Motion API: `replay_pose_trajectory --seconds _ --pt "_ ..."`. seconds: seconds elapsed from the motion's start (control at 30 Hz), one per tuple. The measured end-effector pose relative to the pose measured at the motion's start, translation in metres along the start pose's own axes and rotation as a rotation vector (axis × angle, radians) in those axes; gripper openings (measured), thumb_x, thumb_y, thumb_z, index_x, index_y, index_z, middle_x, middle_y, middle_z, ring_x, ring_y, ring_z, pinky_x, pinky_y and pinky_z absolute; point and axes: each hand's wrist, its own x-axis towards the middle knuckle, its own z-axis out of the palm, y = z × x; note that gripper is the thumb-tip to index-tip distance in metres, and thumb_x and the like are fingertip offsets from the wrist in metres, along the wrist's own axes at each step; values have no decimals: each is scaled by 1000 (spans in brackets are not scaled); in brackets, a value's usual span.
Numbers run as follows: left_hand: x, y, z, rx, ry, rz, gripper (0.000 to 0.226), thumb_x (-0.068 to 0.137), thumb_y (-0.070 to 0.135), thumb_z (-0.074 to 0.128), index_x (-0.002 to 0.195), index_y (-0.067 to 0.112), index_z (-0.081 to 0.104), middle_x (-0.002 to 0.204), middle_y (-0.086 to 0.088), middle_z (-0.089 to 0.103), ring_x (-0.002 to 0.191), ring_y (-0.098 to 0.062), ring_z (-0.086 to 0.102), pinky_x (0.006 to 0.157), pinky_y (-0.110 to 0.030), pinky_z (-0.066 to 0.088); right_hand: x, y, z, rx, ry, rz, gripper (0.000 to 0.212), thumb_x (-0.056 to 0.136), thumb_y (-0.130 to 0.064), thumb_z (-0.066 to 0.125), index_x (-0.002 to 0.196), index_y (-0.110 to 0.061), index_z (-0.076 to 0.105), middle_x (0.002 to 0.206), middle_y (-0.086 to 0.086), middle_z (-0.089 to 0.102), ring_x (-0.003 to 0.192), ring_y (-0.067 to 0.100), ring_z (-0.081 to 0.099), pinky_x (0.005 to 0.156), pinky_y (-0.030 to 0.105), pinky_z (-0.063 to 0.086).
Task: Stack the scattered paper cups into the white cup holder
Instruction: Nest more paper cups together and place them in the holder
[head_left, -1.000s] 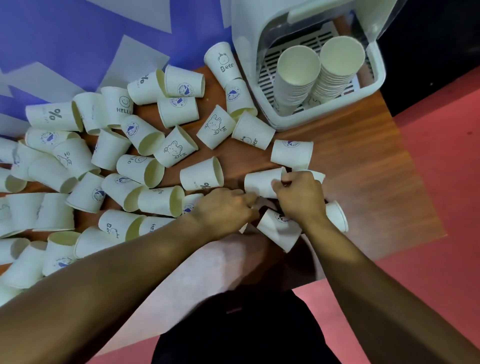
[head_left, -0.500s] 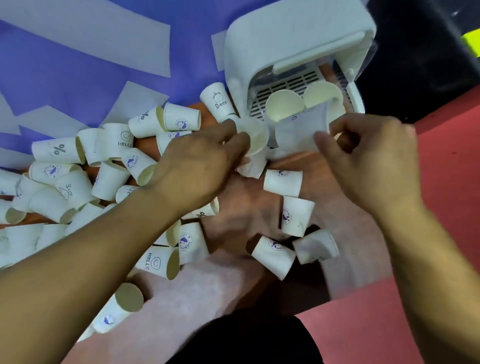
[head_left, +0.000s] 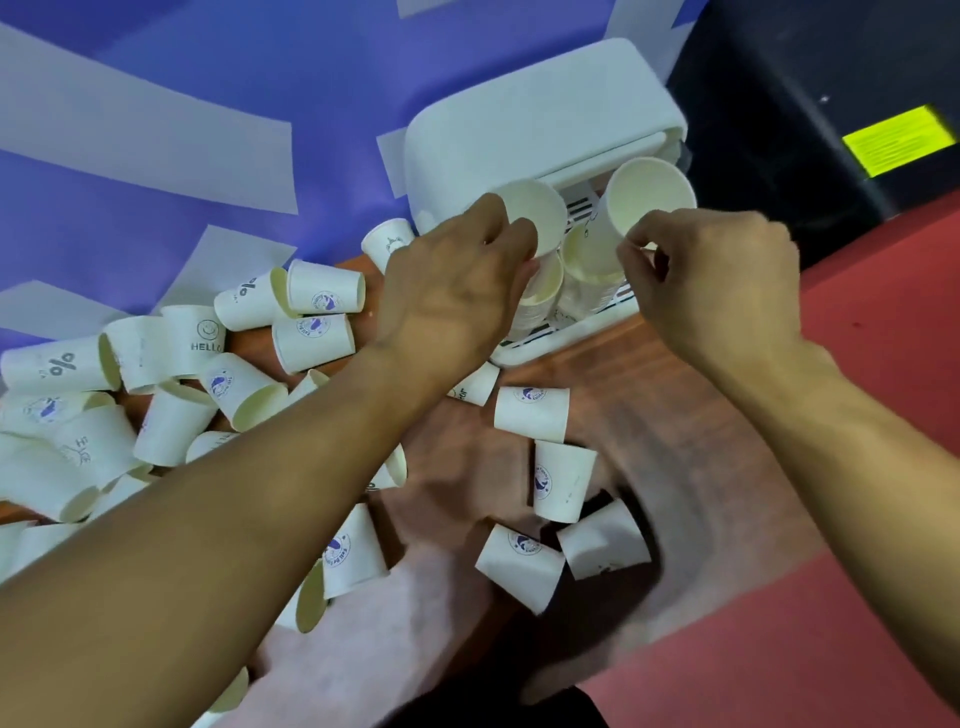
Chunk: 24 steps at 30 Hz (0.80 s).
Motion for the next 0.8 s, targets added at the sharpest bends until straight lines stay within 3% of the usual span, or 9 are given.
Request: replay_pose_trajectory --seconds 0.27,0.43,0.63,0.8 --pt "-8 -2 25 -27 -71 -4 20 93 33 60 85 15 65 83 -3 57 63 -27 56 47 -25 29 3 12 28 -67 -125 -46 24 92 -34 54 90 -15 68 74 5 63 64 37 58 54 31 42" --pt "-13 -5 39 -71 -131 -28 19 94 35 58 90 18 66 83 -1 57 65 -28 58 47 -30 44 4 12 43 -66 -207 -71 22 93 -34 54 93 -16 66 81 5 65 71 39 60 55 31 38" --pt "-13 -2 47 -104 -138 -52 21 95 36 53 93 20 68 85 0 56 65 -26 57 49 -34 48 4 13 54 -47 -280 -72 27 99 -35 46 92 -14 61 82 4 62 69 35 54 54 33 34" --pt "-14 8 45 -90 -145 -56 20 94 32 54 89 18 67 81 1 54 65 -24 55 47 -29 43 5 15 54 6 -301 -54 27 99 -34 46 90 -14 62 77 4 60 61 26 42 55 35 44"
